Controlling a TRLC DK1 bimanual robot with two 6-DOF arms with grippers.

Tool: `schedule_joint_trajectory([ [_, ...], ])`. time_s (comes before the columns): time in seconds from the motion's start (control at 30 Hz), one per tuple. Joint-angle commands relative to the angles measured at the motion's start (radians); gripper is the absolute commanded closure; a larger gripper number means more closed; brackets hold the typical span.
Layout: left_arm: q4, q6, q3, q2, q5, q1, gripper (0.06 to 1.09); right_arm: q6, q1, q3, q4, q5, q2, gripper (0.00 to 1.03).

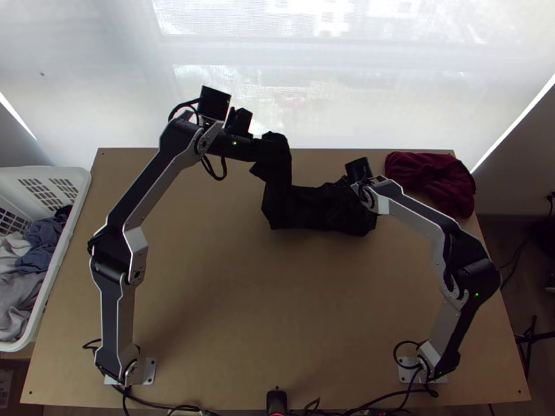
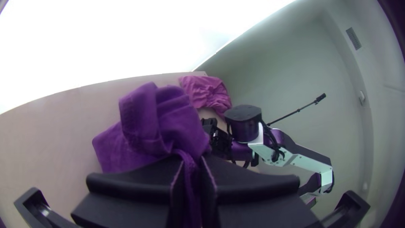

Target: Fold the t-shirt

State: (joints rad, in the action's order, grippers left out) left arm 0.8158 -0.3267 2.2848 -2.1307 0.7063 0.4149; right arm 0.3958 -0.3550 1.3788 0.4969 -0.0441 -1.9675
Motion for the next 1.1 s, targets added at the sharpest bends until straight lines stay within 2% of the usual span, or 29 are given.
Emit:
schedule_joint_trajectory([
  [0.0, -0.044, -0.012, 0.002, -0.012, -0.002, 0.055, 1.05, -0.043, 0.010, 0.025, 0.080, 0.013, 0.147, 0.05],
  [0.13, -0.044, -0.008, 0.001, -0.040, -0.002, 0.053, 1.05, -0.066, 0.033, 0.052, 0.137, 0.046, 0.240, 0.04],
  [0.37, -0.106, -0.035, 0.001, -0.071, -0.001, 0.084, 1.05, -0.064, 0.037, 0.106, 0.221, 0.059, 0.279, 0.04],
  [0.7, -0.317, -0.178, 0.001, -0.113, 0.001, 0.156, 1.05, -0.087, 0.126, 0.042, 0.243, 0.058, 0.389, 0.05],
  [0.87, -0.429, -0.250, 0.001, -0.164, -0.001, 0.194, 1.05, -0.127, 0.165, 0.039, 0.243, 0.055, 0.432, 0.05],
  [1.07, -0.471, -0.259, -0.002, -0.232, -0.002, 0.231, 1.05, -0.160, 0.169, -0.003, 0.243, 0.049, 0.475, 0.05],
])
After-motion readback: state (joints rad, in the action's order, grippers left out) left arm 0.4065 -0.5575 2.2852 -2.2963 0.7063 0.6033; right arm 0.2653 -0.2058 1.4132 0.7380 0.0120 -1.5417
